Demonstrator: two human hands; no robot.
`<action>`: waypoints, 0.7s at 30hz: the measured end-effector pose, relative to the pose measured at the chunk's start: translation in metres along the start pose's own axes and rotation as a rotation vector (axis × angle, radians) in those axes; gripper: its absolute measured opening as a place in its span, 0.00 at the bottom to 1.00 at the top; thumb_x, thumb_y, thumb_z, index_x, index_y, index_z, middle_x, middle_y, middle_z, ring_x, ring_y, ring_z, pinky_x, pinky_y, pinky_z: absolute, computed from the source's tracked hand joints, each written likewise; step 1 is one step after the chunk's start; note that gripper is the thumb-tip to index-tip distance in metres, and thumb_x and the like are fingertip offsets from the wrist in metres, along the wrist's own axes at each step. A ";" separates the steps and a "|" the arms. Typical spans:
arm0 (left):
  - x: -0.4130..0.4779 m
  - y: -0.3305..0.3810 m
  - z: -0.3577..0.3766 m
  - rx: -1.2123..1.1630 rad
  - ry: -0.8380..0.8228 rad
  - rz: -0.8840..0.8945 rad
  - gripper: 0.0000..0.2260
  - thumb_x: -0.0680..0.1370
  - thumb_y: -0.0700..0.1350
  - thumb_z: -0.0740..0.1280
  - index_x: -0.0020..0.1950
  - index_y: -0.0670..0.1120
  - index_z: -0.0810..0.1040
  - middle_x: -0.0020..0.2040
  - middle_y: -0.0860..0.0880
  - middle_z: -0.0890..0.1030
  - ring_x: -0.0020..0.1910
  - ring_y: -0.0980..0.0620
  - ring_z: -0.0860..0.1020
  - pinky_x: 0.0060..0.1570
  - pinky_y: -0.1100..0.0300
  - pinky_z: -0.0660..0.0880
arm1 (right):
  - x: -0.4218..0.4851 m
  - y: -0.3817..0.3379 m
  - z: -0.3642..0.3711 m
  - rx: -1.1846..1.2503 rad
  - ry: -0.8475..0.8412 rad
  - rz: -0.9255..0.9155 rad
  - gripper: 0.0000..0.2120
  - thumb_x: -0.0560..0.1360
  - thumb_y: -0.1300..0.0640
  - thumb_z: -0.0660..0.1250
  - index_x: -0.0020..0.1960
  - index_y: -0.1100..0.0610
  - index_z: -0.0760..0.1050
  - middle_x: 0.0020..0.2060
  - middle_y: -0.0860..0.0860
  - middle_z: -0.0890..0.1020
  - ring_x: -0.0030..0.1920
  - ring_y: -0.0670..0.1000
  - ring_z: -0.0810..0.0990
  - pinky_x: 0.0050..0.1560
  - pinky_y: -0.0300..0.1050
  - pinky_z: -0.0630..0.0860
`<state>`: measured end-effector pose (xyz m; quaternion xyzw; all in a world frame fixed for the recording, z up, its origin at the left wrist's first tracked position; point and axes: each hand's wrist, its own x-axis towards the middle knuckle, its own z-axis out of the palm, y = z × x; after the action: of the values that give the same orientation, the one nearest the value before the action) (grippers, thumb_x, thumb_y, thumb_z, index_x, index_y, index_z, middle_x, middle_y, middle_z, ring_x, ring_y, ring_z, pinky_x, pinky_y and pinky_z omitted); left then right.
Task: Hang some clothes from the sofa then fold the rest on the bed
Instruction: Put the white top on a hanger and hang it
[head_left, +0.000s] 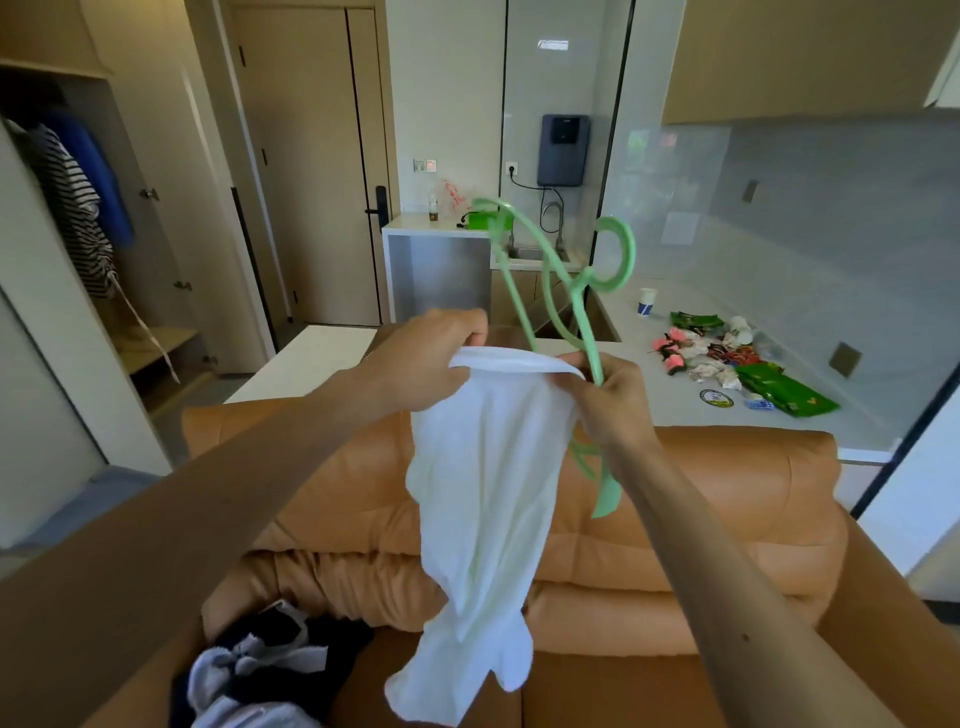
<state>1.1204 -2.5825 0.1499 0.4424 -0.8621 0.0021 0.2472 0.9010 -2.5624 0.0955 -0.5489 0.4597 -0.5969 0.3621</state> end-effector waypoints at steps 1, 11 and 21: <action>-0.004 -0.005 0.002 0.054 0.016 -0.028 0.13 0.68 0.35 0.64 0.41 0.51 0.65 0.37 0.54 0.70 0.36 0.49 0.69 0.34 0.54 0.64 | 0.002 -0.001 -0.003 -0.005 0.008 -0.012 0.08 0.76 0.64 0.71 0.39 0.57 0.82 0.29 0.44 0.80 0.30 0.42 0.74 0.33 0.35 0.69; -0.028 -0.040 0.000 0.142 0.086 -0.338 0.12 0.71 0.32 0.67 0.42 0.49 0.72 0.39 0.52 0.76 0.40 0.47 0.76 0.37 0.47 0.76 | 0.010 -0.008 -0.046 0.010 0.169 0.029 0.15 0.73 0.66 0.71 0.33 0.49 0.83 0.38 0.47 0.85 0.43 0.51 0.81 0.44 0.45 0.74; -0.016 -0.018 -0.017 -0.610 -0.122 -0.509 0.09 0.83 0.42 0.63 0.50 0.39 0.81 0.40 0.48 0.82 0.38 0.57 0.81 0.38 0.66 0.75 | -0.003 -0.015 -0.056 -0.072 0.087 0.094 0.06 0.74 0.52 0.75 0.41 0.54 0.84 0.38 0.48 0.83 0.43 0.50 0.79 0.42 0.45 0.71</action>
<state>1.1493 -2.5775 0.1539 0.5474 -0.6992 -0.3412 0.3083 0.8472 -2.5467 0.1099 -0.5130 0.5215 -0.5854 0.3496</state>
